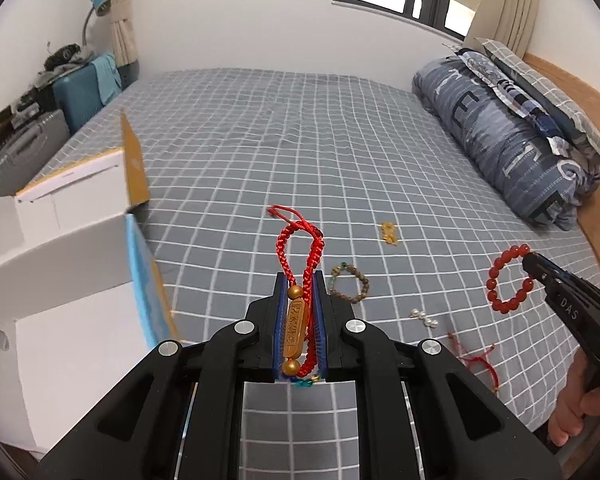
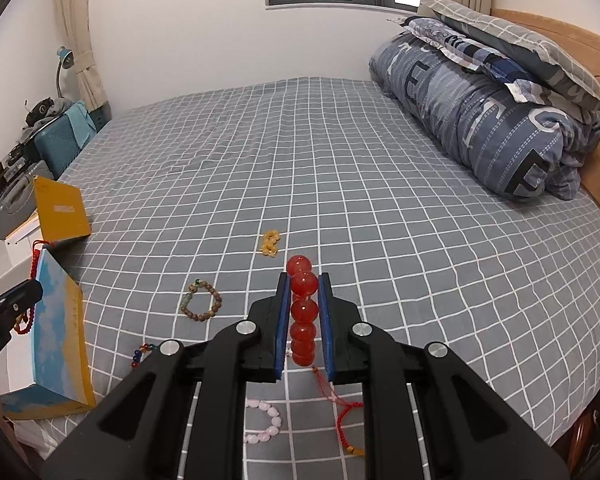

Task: Organize jewelry
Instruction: 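Carry both held bracelets over the open white box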

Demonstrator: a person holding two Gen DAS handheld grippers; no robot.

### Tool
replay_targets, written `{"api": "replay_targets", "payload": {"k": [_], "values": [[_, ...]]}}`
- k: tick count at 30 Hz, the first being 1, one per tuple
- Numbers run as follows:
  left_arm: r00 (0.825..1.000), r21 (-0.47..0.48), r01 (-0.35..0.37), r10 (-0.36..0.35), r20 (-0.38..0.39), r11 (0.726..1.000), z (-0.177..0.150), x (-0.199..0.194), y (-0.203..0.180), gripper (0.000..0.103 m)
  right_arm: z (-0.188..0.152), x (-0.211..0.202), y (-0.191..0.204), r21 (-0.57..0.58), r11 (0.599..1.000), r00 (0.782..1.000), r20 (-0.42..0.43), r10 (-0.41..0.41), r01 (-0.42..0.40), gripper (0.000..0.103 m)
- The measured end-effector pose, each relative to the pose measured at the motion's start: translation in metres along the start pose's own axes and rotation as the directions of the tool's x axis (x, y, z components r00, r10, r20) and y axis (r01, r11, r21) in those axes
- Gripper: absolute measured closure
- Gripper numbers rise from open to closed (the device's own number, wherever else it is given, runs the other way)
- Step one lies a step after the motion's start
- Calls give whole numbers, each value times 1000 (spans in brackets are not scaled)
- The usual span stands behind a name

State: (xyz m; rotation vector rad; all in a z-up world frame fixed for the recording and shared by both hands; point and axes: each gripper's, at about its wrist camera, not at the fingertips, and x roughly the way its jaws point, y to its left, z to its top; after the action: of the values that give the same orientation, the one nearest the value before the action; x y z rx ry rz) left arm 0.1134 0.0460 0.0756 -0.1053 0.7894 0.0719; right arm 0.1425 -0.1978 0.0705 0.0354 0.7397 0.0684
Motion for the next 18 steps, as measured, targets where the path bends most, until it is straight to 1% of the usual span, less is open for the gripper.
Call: {"api": "replay_targets", "payload": {"k": [4, 10, 15, 18], "values": [[1000, -7, -18, 18, 0, 1000, -5, -7, 11, 91, -2, -5, 10, -5, 1000, 1000, 4, 10, -10, 90], [998, -42, -69, 69, -1, 997, -11, -18, 48, 91, -1, -12, 41, -32, 999, 999, 12, 43, -42, 90], [993, -88, -117, 119, 10, 989, -14, -33, 88, 91, 4, -23, 87, -71, 993, 995, 39, 94, -91, 90], [989, -118, -147, 150, 15, 982, -17, -44, 117, 91, 4, -31, 121, -105, 985, 989, 52, 141, -135, 90]]}}
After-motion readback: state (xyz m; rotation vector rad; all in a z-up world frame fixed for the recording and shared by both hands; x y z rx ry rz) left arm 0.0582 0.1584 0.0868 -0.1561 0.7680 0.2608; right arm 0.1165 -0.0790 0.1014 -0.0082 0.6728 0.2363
